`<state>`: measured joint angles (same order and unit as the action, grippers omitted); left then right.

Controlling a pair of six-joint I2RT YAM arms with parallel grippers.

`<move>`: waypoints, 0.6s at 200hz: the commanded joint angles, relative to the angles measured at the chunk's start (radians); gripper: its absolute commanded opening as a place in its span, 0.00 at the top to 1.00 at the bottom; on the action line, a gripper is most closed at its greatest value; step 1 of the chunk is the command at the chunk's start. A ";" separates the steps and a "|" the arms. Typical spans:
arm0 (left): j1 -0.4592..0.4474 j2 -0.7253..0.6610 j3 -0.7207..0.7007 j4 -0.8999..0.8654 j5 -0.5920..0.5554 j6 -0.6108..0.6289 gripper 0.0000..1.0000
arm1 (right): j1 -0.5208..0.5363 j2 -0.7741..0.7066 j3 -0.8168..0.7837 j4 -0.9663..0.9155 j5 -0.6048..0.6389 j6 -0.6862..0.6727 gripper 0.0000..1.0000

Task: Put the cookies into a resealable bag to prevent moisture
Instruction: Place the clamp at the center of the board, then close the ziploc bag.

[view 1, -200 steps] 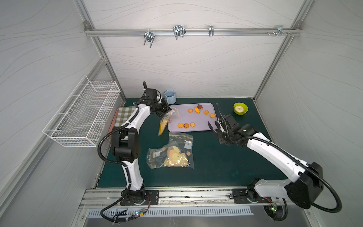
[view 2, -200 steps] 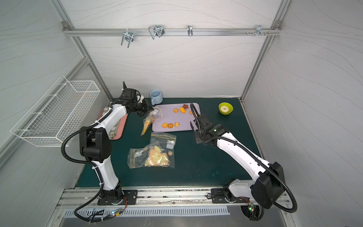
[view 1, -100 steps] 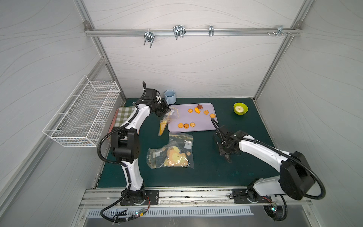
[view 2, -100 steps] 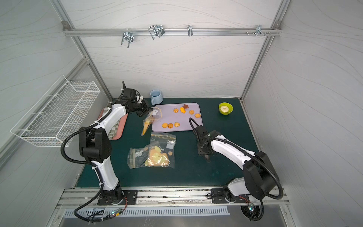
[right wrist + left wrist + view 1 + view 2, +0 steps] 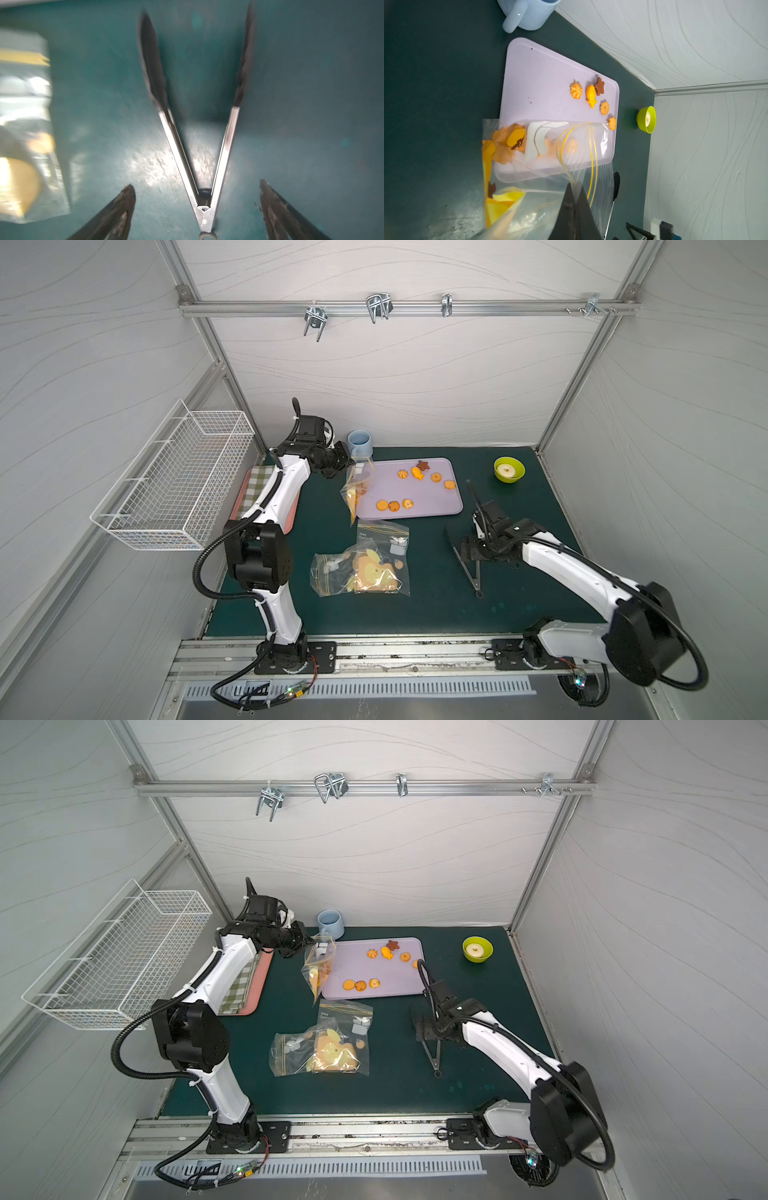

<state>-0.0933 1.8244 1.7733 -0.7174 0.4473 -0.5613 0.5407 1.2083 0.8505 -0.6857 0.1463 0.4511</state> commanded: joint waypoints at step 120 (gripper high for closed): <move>-0.158 -0.252 0.293 -0.273 0.066 0.213 1.00 | -0.065 -0.199 0.129 0.507 -0.368 -0.280 0.09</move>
<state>-0.2115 1.6325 2.0193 -0.9619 0.4442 -0.4202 0.4782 0.9989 0.9157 -0.3046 -0.0814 0.2638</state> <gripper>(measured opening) 0.057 0.933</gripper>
